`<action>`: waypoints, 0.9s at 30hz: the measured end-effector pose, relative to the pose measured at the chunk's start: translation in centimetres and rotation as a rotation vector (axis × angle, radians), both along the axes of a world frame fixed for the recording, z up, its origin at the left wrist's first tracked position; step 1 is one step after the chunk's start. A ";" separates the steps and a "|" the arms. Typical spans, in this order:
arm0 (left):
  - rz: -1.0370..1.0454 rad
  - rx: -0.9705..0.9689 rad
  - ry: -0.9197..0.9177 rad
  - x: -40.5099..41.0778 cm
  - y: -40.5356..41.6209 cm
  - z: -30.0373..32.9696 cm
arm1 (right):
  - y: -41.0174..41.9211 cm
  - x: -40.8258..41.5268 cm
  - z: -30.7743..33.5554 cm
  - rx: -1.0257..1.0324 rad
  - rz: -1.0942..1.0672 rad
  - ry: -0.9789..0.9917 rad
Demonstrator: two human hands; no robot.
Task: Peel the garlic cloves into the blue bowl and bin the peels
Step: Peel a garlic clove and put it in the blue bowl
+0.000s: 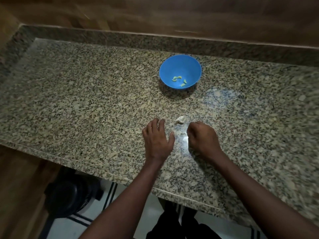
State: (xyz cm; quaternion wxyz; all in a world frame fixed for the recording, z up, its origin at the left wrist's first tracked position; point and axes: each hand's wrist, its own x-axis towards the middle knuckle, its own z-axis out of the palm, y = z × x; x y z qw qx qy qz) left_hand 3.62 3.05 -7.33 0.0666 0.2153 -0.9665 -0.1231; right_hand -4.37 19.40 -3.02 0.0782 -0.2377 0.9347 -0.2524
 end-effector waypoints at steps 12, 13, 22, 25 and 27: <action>-0.008 0.101 0.057 2.2 1.7 -0.2 | -1.5 1.8 0.4 -0.039 -0.037 -0.068; -0.015 0.104 0.067 2.2 1.8 -0.1 | -1.0 1.9 0.6 -0.071 -0.078 -0.096; -0.364 0.064 0.038 1.2 7.2 0.2 | 7.6 -0.1 1.4 -0.411 -0.467 -0.653; -0.327 0.075 0.027 0.9 7.5 -0.2 | 8.3 -1.4 1.7 -0.319 -0.489 -0.720; -0.340 0.061 0.031 0.9 7.3 -0.5 | 8.1 -2.2 1.7 -0.253 -0.489 -0.764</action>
